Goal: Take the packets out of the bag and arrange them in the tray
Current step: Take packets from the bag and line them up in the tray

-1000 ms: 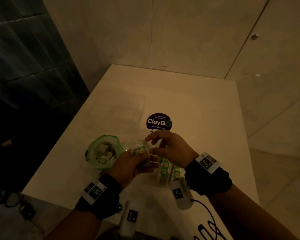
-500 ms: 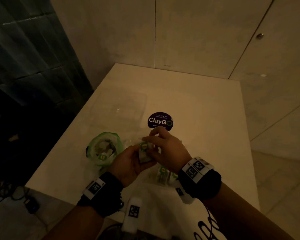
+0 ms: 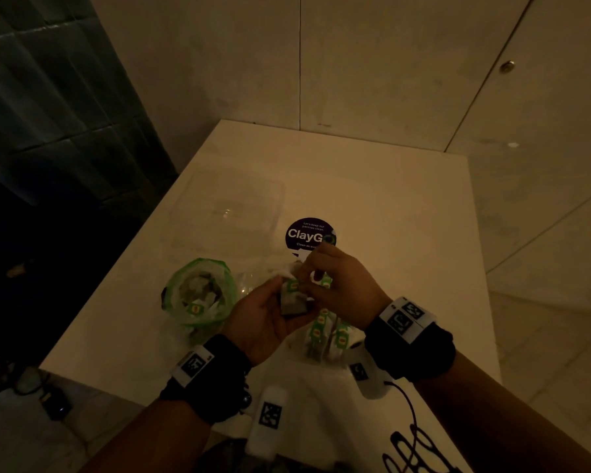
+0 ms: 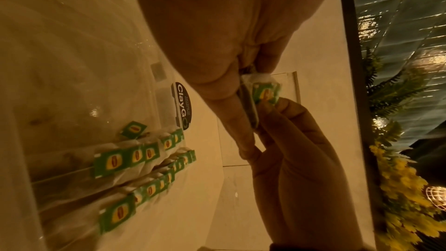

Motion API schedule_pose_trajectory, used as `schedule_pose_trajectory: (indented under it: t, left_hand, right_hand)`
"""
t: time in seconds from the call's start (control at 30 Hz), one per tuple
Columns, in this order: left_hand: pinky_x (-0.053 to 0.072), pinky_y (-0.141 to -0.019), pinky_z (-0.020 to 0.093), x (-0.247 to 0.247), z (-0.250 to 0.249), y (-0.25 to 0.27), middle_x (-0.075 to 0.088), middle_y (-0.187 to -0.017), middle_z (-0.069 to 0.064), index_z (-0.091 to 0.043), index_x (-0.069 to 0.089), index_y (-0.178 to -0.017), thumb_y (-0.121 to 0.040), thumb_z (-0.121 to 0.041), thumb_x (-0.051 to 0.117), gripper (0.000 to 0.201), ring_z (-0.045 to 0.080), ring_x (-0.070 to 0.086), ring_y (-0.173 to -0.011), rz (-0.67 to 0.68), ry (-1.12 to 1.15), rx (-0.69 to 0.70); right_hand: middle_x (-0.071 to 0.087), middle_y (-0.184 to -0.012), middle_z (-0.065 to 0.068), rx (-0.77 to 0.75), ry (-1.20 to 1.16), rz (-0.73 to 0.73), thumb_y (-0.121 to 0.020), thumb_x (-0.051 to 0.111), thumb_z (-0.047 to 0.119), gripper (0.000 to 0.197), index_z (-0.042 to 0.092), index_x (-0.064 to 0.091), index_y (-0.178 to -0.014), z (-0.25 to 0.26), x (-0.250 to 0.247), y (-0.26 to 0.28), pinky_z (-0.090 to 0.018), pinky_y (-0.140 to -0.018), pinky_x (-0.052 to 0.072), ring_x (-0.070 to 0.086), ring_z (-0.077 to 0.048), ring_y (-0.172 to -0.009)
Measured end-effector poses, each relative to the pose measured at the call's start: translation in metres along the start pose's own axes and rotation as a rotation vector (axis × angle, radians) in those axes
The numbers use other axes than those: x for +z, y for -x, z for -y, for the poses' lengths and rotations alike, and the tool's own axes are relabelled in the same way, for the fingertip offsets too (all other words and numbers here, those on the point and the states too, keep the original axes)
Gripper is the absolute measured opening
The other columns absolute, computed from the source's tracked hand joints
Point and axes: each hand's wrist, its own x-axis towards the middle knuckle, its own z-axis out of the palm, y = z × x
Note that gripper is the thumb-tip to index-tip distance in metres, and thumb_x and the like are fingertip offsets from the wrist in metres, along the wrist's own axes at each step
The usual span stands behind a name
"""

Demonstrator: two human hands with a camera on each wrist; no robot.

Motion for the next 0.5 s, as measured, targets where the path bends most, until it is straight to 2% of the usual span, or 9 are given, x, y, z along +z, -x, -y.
schedule_pose_trajectory:
  t: [0.07,0.13,0.2,0.27,0.33,0.4,0.43,0.5]
  left_hand:
    - [0.056,-0.081,0.042,0.0,-0.001,0.0,0.071,-0.108,0.012,-0.011,0.064,-0.112,-0.1,-0.027,0.031,0.039,0.028,0.071,-0.088,0.003,0.014,0.005]
    - [0.057,-0.081,0.043,-0.001,-0.002,0.0,0.07,-0.109,0.015,-0.009,0.063,-0.114,-0.1,-0.027,0.032,0.039,0.032,0.07,-0.09,-0.006,-0.004,0.004]
    - [0.06,-0.076,0.042,-0.006,-0.004,-0.002,0.068,-0.111,0.02,-0.004,0.062,-0.109,-0.099,-0.027,0.034,0.037,0.037,0.068,-0.097,-0.053,-0.049,0.018]
    - [0.06,-0.074,0.041,-0.014,-0.007,-0.003,0.065,-0.111,0.023,0.0,0.058,-0.102,-0.099,-0.027,0.036,0.035,0.039,0.065,-0.102,-0.119,-0.094,0.042]
    - [0.06,-0.074,0.04,-0.022,-0.009,-0.003,0.065,-0.11,0.022,0.0,0.056,-0.108,-0.101,-0.028,0.033,0.037,0.037,0.067,-0.099,-0.158,-0.124,0.075]
    - [0.06,-0.073,0.04,-0.027,-0.01,-0.002,0.066,-0.107,0.02,-0.001,0.054,-0.115,-0.101,-0.027,0.032,0.037,0.034,0.07,-0.093,-0.169,-0.143,0.101]
    - [0.06,-0.072,0.04,-0.029,-0.011,-0.001,0.066,-0.106,0.02,-0.001,0.054,-0.117,-0.101,-0.027,0.032,0.038,0.033,0.07,-0.09,-0.17,-0.149,0.11]
    - [0.06,-0.071,0.039,-0.032,-0.011,0.001,0.066,-0.105,0.019,0.0,0.054,-0.118,-0.101,-0.027,0.032,0.038,0.032,0.071,-0.089,-0.173,-0.158,0.117]
  right_hand:
    - [0.055,-0.094,0.002,-0.029,-0.044,-0.035,-0.08,0.07,0.01,0.009,0.016,0.065,-0.085,-0.002,-0.002,0.003,-0.029,-0.072,0.048,0.056,-0.017,-0.079]
    - [0.061,-0.091,0.002,0.015,-0.137,-0.058,-0.08,0.069,0.007,0.012,0.018,0.064,-0.082,-0.004,-0.006,0.006,-0.026,-0.073,0.049,0.059,-0.015,-0.081]
    - [0.066,-0.084,0.0,0.153,-0.275,-0.085,-0.082,0.068,0.005,0.016,0.019,0.063,-0.078,-0.004,-0.013,0.009,-0.02,-0.068,0.049,0.06,-0.009,-0.076]
    - [0.066,-0.075,-0.005,0.302,-0.425,-0.097,-0.083,0.069,0.005,0.015,0.015,0.061,-0.076,-0.007,-0.018,0.014,-0.022,-0.057,0.049,0.057,-0.011,-0.061]
    - [0.063,-0.067,-0.005,0.434,-0.445,-0.016,-0.085,0.067,0.007,0.009,0.008,0.06,-0.079,-0.012,-0.018,0.021,-0.02,-0.05,0.045,0.053,-0.01,-0.052]
    - [0.059,-0.066,0.001,0.491,-0.272,0.161,-0.086,0.064,0.011,0.009,0.007,0.059,-0.08,-0.017,-0.008,0.028,-0.014,-0.049,0.042,0.051,0.0,-0.048]
    - [0.058,-0.068,0.004,0.495,-0.177,0.254,-0.087,0.063,0.014,0.012,0.012,0.057,-0.077,-0.018,-0.001,0.031,-0.013,-0.052,0.043,0.051,0.002,-0.05]
    - [0.061,-0.078,0.002,0.494,-0.054,0.386,-0.088,0.061,0.019,0.016,0.021,0.053,-0.074,-0.02,0.017,0.034,-0.022,-0.067,0.052,0.058,-0.006,-0.066]
